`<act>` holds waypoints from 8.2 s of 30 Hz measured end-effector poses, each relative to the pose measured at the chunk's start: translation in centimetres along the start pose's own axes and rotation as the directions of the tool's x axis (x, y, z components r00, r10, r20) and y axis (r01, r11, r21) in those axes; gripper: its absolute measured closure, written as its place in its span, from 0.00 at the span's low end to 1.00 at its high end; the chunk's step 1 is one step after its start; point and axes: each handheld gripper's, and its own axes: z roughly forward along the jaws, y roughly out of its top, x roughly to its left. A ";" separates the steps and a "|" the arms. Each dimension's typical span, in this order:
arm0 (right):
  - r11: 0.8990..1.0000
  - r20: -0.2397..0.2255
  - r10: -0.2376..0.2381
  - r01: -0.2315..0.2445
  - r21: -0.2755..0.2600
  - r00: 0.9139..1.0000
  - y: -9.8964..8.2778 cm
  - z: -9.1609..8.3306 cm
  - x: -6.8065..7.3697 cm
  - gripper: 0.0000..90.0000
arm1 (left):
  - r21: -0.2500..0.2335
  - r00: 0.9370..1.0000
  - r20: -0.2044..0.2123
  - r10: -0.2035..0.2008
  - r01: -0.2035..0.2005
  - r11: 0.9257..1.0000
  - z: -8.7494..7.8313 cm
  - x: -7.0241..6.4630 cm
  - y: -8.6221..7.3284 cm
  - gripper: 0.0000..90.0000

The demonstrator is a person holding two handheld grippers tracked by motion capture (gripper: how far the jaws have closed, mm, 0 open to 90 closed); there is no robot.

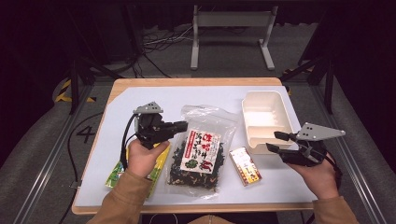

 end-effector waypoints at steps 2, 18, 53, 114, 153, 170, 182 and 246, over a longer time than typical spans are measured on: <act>1.000 -0.013 0.001 -0.001 -0.005 1.000 0.1 0.0 0.1 0.54 | -0.010 1.000 0.011 0.027 -0.027 1.000 -0.2 -0.7 0.2 0.95; 0.999 -0.083 -0.029 0.026 -0.029 0.996 1.1 -0.2 1.5 0.60 | -0.145 0.980 0.028 0.197 -0.191 0.971 -2.3 -4.9 0.7 0.95; 0.986 -0.406 0.095 -0.144 -0.090 0.909 2.7 4.5 4.4 0.67 | -0.300 0.955 0.110 0.276 -0.233 0.925 -2.8 -6.3 -0.1 0.95; 0.977 -0.166 0.038 -0.072 -0.200 0.985 8.4 -1.5 -0.5 0.93 | -0.219 0.978 -0.078 0.193 -0.206 0.954 -4.3 -0.2 -1.7 0.40; 0.984 0.080 0.083 -0.069 -0.164 0.993 9.2 -1.5 -8.7 0.92 | -0.125 0.984 -0.099 0.146 -0.158 0.980 -4.1 2.8 -3.0 0.29; 0.989 0.141 0.108 -0.091 -0.120 0.984 7.4 -0.6 -12.1 0.92 | -0.082 0.980 -0.128 0.150 -0.161 0.983 -4.1 3.2 -3.3 0.27; 0.982 0.188 0.166 -0.145 -0.124 0.968 6.6 0.1 -13.1 0.92 | -0.061 0.978 -0.137 0.157 -0.166 0.984 -3.7 3.2 -3.4 0.27; 0.950 0.214 0.308 -0.288 -0.119 0.927 1.4 -1.0 -11.7 0.35 | -0.002 0.974 -0.193 0.119 -0.122 0.993 -4.6 4.8 -4.7 0.24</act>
